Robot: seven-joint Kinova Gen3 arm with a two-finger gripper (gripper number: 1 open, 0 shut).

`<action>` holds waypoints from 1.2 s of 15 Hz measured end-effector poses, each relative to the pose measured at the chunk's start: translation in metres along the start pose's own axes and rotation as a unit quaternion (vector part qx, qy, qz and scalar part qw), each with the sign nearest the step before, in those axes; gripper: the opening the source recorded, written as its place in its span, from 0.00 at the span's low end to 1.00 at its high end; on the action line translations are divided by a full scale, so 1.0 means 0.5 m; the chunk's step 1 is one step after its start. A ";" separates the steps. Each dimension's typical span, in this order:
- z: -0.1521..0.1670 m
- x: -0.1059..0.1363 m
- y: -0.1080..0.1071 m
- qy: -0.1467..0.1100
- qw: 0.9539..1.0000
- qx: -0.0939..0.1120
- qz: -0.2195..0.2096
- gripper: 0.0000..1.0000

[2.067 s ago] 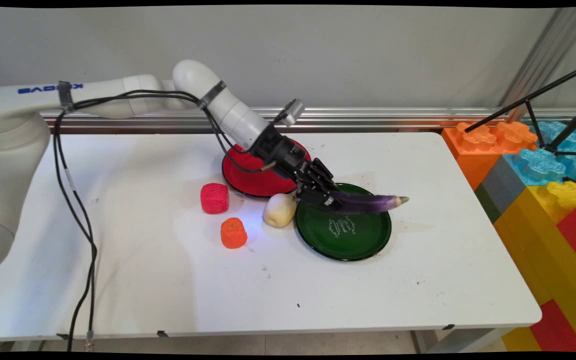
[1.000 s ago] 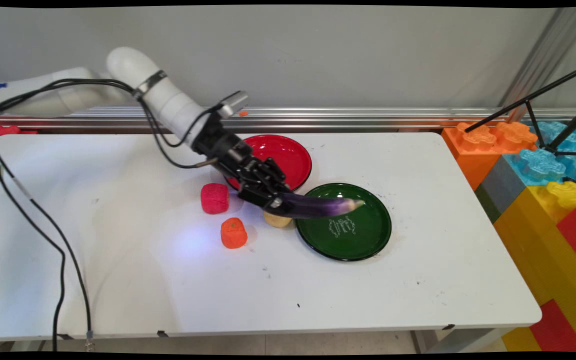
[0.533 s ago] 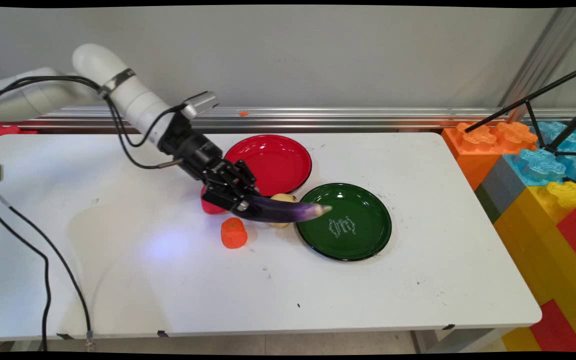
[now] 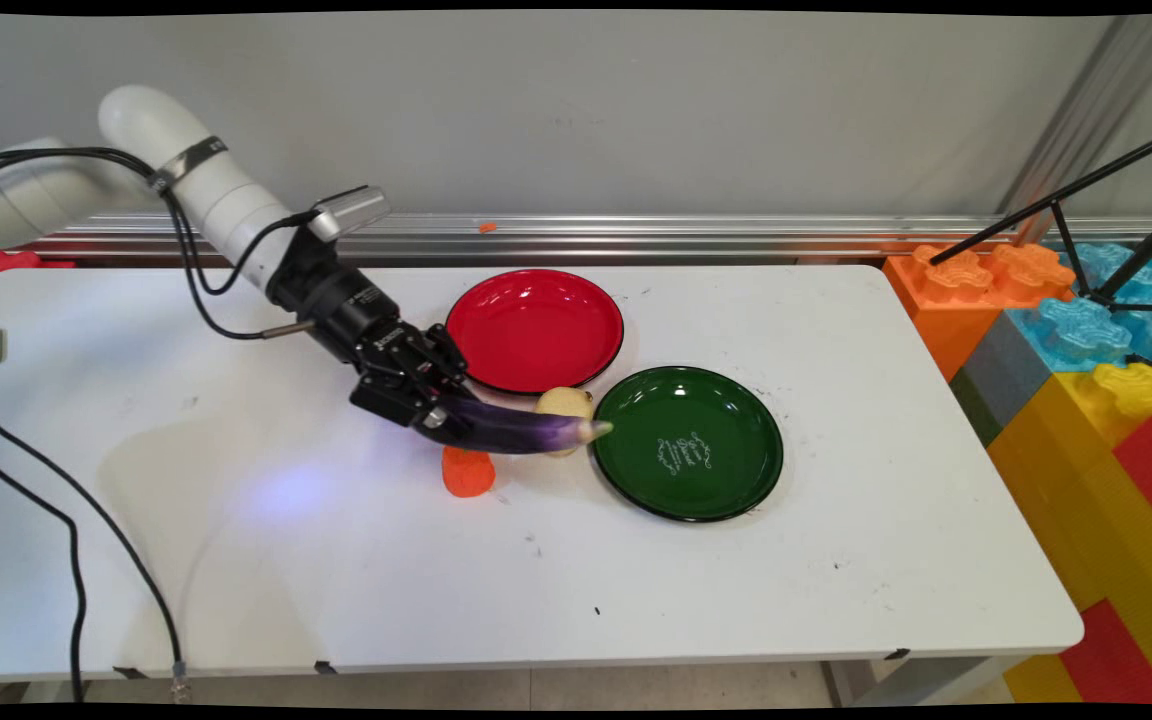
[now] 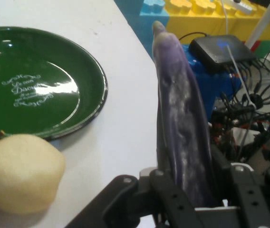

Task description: Place the picked object on the table

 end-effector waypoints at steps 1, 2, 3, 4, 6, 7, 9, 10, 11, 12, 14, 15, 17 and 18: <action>-0.006 -0.006 0.003 -0.001 1.000 -0.001 0.000 0.00; -0.011 -0.011 0.006 -0.002 1.000 -0.003 0.000 0.00; -0.018 -0.019 0.009 -0.004 1.000 -0.004 -0.001 0.00; -0.024 -0.027 0.013 -0.006 1.000 -0.006 -0.002 0.00; -0.036 -0.045 0.021 -0.011 1.000 -0.009 -0.003 0.00; -0.039 -0.052 0.023 -0.014 1.000 -0.011 -0.004 0.00; -0.046 -0.068 0.028 -0.018 1.000 -0.013 -0.005 0.00; -0.047 -0.076 0.029 -0.021 1.000 -0.015 -0.006 0.00; -0.048 -0.083 0.031 -0.023 1.000 -0.015 -0.006 0.00; -0.048 -0.090 0.031 -0.024 1.000 -0.016 -0.007 0.00; -0.043 -0.106 0.030 -0.028 0.999 -0.017 -0.008 0.00; -0.039 -0.112 0.028 -0.028 0.999 -0.018 -0.008 0.00; -0.032 -0.121 0.025 -0.029 0.999 -0.019 -0.008 0.00; -0.027 -0.128 0.024 -0.030 0.999 -0.020 -0.007 0.00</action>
